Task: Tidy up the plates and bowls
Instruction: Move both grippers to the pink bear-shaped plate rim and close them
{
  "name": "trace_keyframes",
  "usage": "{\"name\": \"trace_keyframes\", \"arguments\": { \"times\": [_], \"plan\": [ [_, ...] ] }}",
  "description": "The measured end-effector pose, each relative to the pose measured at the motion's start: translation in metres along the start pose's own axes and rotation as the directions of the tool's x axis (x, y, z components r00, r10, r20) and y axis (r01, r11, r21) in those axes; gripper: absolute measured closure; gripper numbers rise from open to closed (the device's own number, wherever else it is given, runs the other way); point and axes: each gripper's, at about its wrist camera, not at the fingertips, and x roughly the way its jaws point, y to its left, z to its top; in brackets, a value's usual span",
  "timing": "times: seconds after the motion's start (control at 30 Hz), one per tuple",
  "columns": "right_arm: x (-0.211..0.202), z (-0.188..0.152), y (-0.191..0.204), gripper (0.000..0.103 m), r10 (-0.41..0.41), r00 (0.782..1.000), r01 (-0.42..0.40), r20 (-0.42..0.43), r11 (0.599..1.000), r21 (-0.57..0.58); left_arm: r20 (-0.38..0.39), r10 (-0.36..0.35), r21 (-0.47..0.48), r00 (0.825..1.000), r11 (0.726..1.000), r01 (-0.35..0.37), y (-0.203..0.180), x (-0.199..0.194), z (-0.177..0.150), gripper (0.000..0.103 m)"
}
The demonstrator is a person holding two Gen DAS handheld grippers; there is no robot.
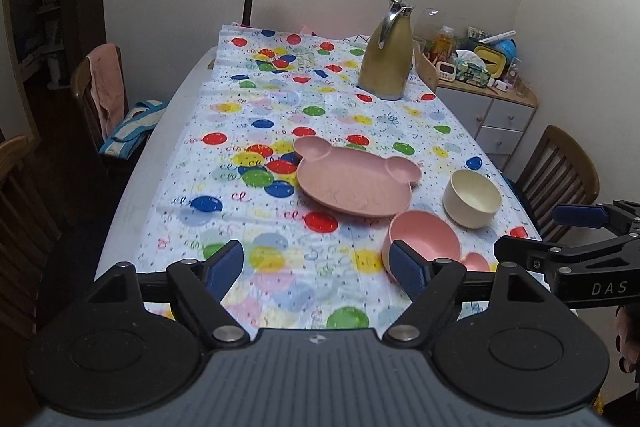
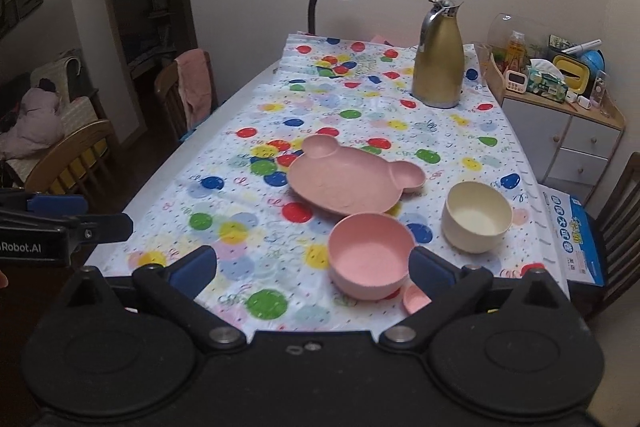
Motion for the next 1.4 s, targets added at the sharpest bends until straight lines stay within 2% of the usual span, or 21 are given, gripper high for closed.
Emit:
{"name": "trace_keyframes", "arguments": {
  "times": [0.37,0.8,0.93,1.13,1.27,1.4],
  "plan": [
    [0.062,0.046,-0.052,0.0,-0.038,0.999,0.04,-0.032,0.997,0.067,-0.035,0.03,0.021,0.999,0.999,-0.03,-0.015,0.084,0.055,0.023],
    [0.162,0.076,-0.104,0.001,-0.063,0.99,0.077,-0.125,0.991,0.11,-0.098,0.115,0.05,0.989,0.993,-0.111,-0.01,0.198,0.089,0.023],
    [0.197,0.08,-0.116,0.001,-0.065,0.981,0.09,-0.181,0.987,0.13,-0.148,0.129,0.042,0.981,0.991,-0.124,-0.001,0.233,0.093,0.023],
    [0.242,0.081,-0.127,0.006,-0.049,0.962,0.095,-0.27,0.982,0.161,-0.202,0.113,0.042,0.973,0.993,-0.107,0.004,0.278,0.099,0.023],
    [0.262,0.081,-0.133,0.011,-0.032,0.949,0.098,-0.313,0.975,0.198,-0.23,0.13,0.08,0.964,0.99,-0.115,0.002,0.304,0.098,0.023],
    [0.279,0.076,-0.134,0.02,-0.008,0.934,0.092,-0.357,0.971,0.219,-0.259,0.129,0.069,0.957,0.991,-0.115,0.007,0.325,0.097,0.023]
  ]
}}
